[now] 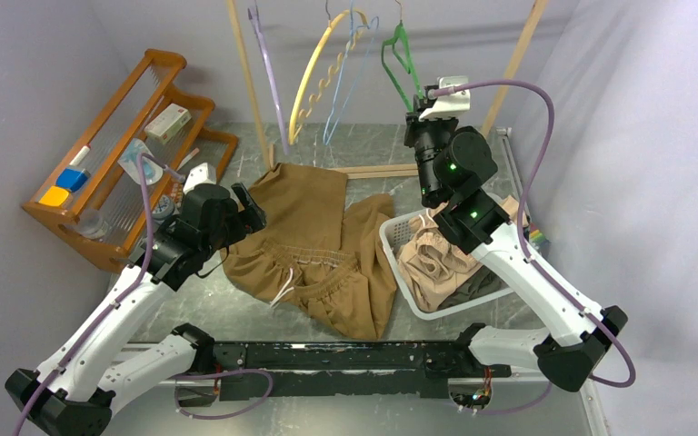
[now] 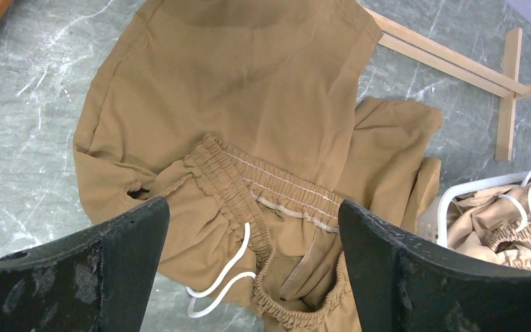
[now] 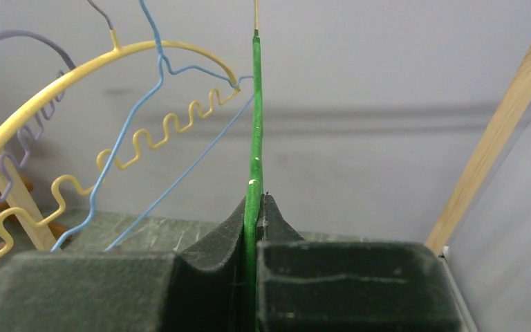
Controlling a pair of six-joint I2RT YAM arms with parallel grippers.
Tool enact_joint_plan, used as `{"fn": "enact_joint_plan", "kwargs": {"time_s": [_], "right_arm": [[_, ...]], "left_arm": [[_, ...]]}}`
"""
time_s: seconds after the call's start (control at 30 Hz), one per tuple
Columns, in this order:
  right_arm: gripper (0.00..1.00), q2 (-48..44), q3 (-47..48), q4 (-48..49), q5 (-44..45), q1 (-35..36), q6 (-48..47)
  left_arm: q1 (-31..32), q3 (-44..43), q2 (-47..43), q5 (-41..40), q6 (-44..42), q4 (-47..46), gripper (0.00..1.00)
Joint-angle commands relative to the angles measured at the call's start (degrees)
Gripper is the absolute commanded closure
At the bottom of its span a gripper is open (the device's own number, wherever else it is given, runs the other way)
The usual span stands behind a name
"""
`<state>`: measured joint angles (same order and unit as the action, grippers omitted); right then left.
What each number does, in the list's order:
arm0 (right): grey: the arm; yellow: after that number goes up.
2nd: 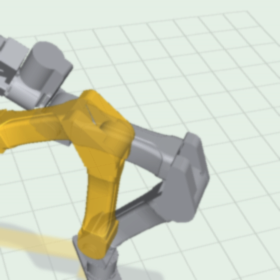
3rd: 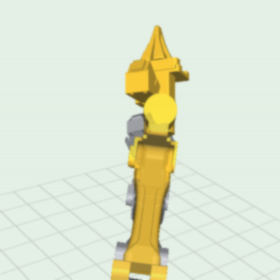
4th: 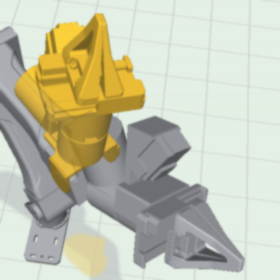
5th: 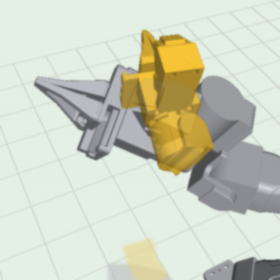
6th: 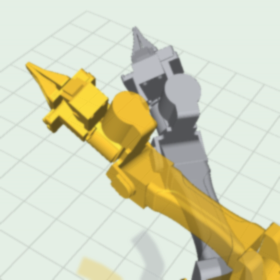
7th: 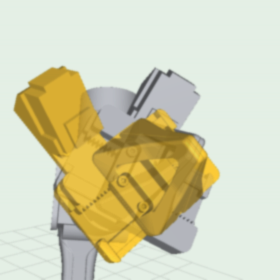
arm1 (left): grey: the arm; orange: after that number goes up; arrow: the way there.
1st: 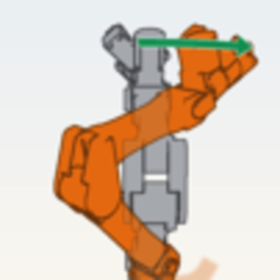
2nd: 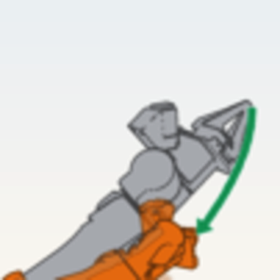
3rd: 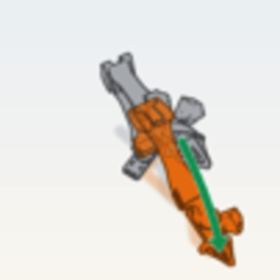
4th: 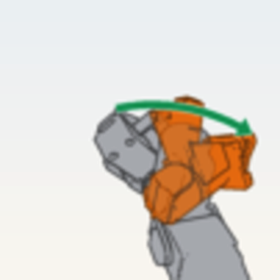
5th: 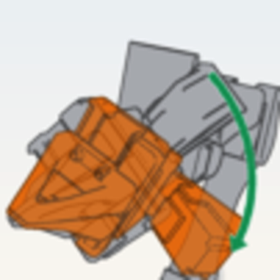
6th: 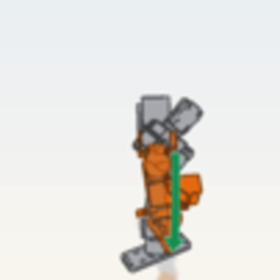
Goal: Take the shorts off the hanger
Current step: Place the hanger on the clothes rod.
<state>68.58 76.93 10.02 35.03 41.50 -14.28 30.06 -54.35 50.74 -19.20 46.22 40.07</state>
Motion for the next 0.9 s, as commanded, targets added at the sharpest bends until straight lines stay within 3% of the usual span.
{"fn": "enact_joint_plan", "kwargs": {"time_s": [0.0, 0.87], "right_arm": [[1.0, -1.41, -1.8, 2.75, -1.83, -1.18, 1.27], [1.0, 3.86, 8.63, -9.51, -8.44, -5.02, 5.71]], "left_arm": [[-0.01, 0.68, -0.41, 0.4, -0.69, -1.74, 0.05], [-0.01, 1.76, -1.5, 0.65, -0.03, -1.67, 0.05]]}}
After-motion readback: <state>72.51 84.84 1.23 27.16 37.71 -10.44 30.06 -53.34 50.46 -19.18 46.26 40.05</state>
